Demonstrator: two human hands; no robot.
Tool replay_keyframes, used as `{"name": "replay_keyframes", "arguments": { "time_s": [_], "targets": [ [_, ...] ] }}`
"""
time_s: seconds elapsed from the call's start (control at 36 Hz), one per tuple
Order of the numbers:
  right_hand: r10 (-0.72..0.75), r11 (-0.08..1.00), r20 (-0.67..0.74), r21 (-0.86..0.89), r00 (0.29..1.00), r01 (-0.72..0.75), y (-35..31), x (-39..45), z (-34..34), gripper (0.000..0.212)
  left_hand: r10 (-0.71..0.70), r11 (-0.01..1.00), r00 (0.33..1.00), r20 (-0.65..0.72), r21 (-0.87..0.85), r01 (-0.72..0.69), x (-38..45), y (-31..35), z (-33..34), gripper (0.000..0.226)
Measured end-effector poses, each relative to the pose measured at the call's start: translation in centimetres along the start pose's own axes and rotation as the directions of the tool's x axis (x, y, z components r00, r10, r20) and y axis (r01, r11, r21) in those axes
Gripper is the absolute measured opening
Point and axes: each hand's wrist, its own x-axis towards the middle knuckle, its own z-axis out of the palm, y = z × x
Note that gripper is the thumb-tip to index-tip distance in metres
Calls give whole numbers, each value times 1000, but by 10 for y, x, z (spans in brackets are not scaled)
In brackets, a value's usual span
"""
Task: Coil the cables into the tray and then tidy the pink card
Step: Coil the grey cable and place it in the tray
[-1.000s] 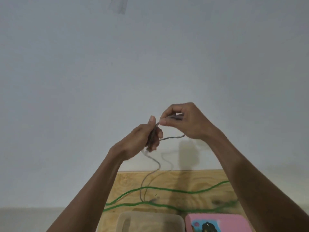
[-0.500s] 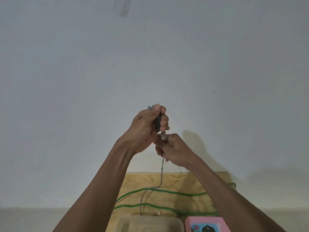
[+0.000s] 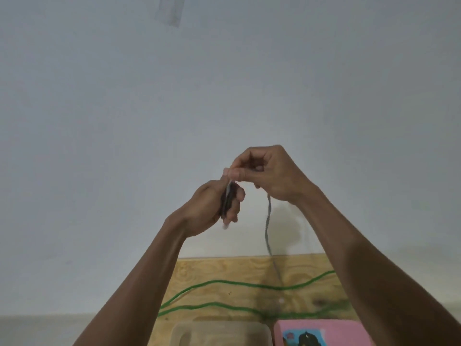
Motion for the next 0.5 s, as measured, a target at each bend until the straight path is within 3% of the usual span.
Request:
{"name": "replay_keyframes", "arguments": {
  "time_s": [0.08, 0.19, 0.28, 0.36, 0.44, 0.5],
  "targets": [
    [43, 995, -80, 98, 996, -35, 14, 11, 2, 16, 8, 961, 999, 52, -278, 7, -1, 5, 7, 70],
    [134, 920, -81, 382, 988, -93, 34, 10, 13, 19, 66, 928, 991, 115, -372, -19, -3, 14, 14, 49],
    [222, 830, 10, 523, 975, -194, 43, -1, 25, 20, 118, 891, 987, 105, -449, -59, -2, 15, 15, 41],
    [271, 845, 42, 469, 962, -259, 54, -15, 38, 23, 159, 853, 986, 51, -510, -111, 1, 17, 12, 35],
    [282, 912, -14, 313, 959, -264, 60, -28, 46, 53, 166, 888, 985, -38, -429, -166, 4, 20, 9, 36],
    [283, 935, -24, 231, 959, -270, 59, -33, 47, 43, 183, 908, 976, -119, -359, -214, 7, 20, 8, 36]
  ]
}}
